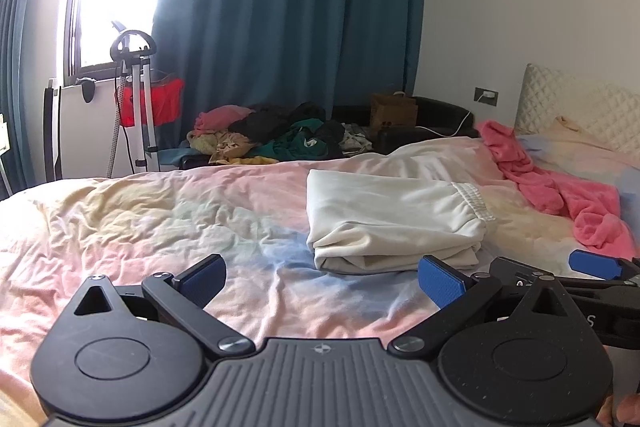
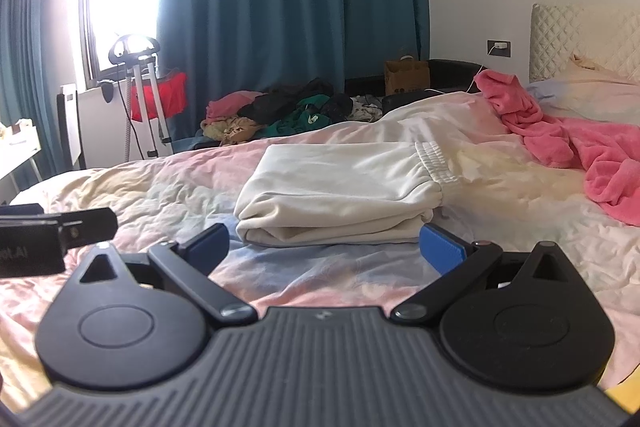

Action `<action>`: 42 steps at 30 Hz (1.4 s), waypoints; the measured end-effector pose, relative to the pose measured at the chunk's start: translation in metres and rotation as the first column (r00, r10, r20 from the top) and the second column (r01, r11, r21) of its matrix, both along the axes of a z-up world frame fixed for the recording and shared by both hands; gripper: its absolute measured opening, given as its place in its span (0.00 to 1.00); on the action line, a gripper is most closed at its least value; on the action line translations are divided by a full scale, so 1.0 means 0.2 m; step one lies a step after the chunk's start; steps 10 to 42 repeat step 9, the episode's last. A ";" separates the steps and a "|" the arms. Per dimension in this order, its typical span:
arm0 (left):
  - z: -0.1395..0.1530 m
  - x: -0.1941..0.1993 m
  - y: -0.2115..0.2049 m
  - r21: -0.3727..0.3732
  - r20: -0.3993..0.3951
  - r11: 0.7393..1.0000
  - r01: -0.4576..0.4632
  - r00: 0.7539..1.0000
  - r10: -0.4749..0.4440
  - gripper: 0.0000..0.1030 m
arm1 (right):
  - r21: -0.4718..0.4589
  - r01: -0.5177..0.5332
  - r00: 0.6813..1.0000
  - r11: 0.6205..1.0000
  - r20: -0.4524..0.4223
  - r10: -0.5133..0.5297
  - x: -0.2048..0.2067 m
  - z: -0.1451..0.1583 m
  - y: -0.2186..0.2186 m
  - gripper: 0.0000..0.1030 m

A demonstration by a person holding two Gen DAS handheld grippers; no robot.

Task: Fold clothes

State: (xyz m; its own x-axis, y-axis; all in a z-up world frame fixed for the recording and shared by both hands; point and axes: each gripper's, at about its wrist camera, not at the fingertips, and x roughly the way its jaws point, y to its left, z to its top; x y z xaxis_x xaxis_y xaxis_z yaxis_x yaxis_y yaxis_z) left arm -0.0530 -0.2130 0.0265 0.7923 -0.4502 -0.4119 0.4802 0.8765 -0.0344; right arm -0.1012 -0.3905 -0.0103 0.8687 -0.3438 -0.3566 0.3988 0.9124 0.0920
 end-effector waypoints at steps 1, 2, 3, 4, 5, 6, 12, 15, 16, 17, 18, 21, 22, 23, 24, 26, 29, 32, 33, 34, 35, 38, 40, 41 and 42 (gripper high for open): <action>0.00 0.00 0.00 0.001 -0.001 1.000 -0.002 1.000 0.002 1.00 | 0.000 0.001 1.000 1.000 0.000 -0.001 0.00 0.00 0.00 1.00; 0.00 0.00 0.00 0.001 -0.001 1.000 -0.003 1.000 0.003 1.00 | 0.000 0.001 1.000 1.000 0.001 -0.001 0.00 0.00 0.00 1.00; 0.00 0.01 0.01 0.000 -0.002 1.000 -0.005 1.000 0.005 1.00 | 0.001 0.001 1.000 1.000 0.002 -0.001 0.00 0.00 0.00 1.00; 0.00 0.01 0.01 -0.001 -0.003 1.000 -0.006 1.000 0.006 1.00 | 0.002 0.002 1.000 1.000 0.001 -0.002 0.00 0.00 0.00 1.00; 0.00 0.01 0.01 -0.002 -0.004 1.000 -0.006 1.000 0.006 1.00 | 0.001 0.002 1.000 1.000 0.001 -0.002 0.00 0.00 0.00 1.00; 0.00 0.01 0.02 -0.003 -0.005 1.000 -0.007 1.000 0.007 1.00 | 0.001 0.003 1.000 1.000 0.000 -0.003 0.00 0.00 0.00 1.00; 0.00 0.01 0.02 -0.001 -0.002 1.000 -0.011 1.000 0.011 1.00 | 0.000 0.003 1.000 1.000 -0.001 -0.003 0.00 0.00 0.00 1.00; 0.00 0.01 0.02 -0.001 -0.002 1.000 -0.011 1.000 0.011 1.00 | 0.000 0.003 1.000 1.000 -0.001 -0.003 0.00 0.00 0.00 1.00; 0.00 0.01 0.02 -0.001 -0.002 1.000 -0.011 1.000 0.011 1.00 | 0.000 0.003 1.000 1.000 -0.001 -0.003 0.00 0.00 0.00 1.00; 0.00 0.01 0.02 -0.001 -0.002 1.000 -0.011 1.000 0.011 1.00 | 0.000 0.003 1.000 1.000 -0.001 -0.003 0.00 0.00 0.00 1.00; 0.00 0.01 0.02 -0.001 -0.002 1.000 -0.011 1.000 0.011 1.00 | 0.000 0.003 1.000 1.000 -0.001 -0.003 0.00 0.00 0.00 1.00; 0.00 0.01 0.02 -0.001 -0.002 1.000 -0.011 1.000 0.011 1.00 | 0.000 0.003 1.000 1.000 -0.001 -0.003 0.00 0.00 0.00 1.00; 0.00 0.01 0.02 -0.001 -0.002 1.000 -0.011 1.000 0.011 1.00 | 0.000 0.003 1.000 1.000 -0.001 -0.003 0.00 0.00 0.00 1.00; 0.00 0.01 0.02 -0.001 -0.002 1.000 -0.011 1.000 0.011 1.00 | 0.000 0.003 1.000 1.000 -0.001 -0.003 0.00 0.00 0.00 1.00; 0.00 0.01 0.02 -0.001 -0.002 1.000 -0.011 1.000 0.011 1.00 | 0.000 0.003 1.000 1.000 -0.001 -0.003 0.00 0.00 0.00 1.00; 0.00 0.01 0.02 -0.001 -0.002 1.000 -0.011 1.000 0.011 1.00 | 0.000 0.003 1.000 1.000 -0.001 -0.003 0.00 0.00 0.00 1.00; 0.00 0.01 0.02 -0.001 -0.002 1.000 -0.011 1.000 0.011 1.00 | 0.000 0.003 1.000 1.000 -0.001 -0.003 0.00 0.00 0.00 1.00; 0.00 0.01 0.02 -0.001 -0.002 1.000 -0.011 1.000 0.011 1.00 | 0.000 0.003 1.000 1.000 -0.001 -0.003 0.00 0.00 0.00 1.00; 0.00 0.01 0.02 -0.001 -0.002 1.000 -0.011 1.000 0.011 1.00 | 0.000 0.003 1.000 1.000 -0.001 -0.003 0.00 0.00 0.00 1.00; 0.00 0.01 0.02 -0.001 -0.002 1.000 -0.011 1.000 0.011 1.00 | 0.000 0.003 1.000 1.000 -0.001 -0.003 0.00 0.00 0.00 1.00; 0.00 0.01 0.02 -0.001 -0.002 1.000 -0.011 1.000 0.011 1.00 | 0.000 0.003 1.000 1.000 -0.001 -0.003 0.00 0.00 0.00 1.00; 0.00 0.01 0.02 -0.001 -0.002 1.000 -0.011 1.000 0.011 1.00 | 0.000 0.003 1.000 1.000 -0.001 -0.003 0.00 0.00 0.00 1.00; 0.00 0.01 0.02 -0.001 -0.002 1.000 -0.011 1.000 0.011 1.00 | 0.000 0.003 1.000 1.000 -0.001 -0.003 0.00 0.00 0.00 1.00; 0.00 0.01 0.02 -0.001 -0.002 1.000 -0.011 1.000 0.011 1.00 | 0.000 0.003 1.000 1.000 -0.001 -0.003 0.00 0.00 0.00 1.00; 0.00 0.01 0.02 -0.001 -0.002 1.000 -0.011 1.000 0.011 1.00 | 0.000 0.003 1.000 1.000 -0.001 -0.003 0.00 0.00 0.00 1.00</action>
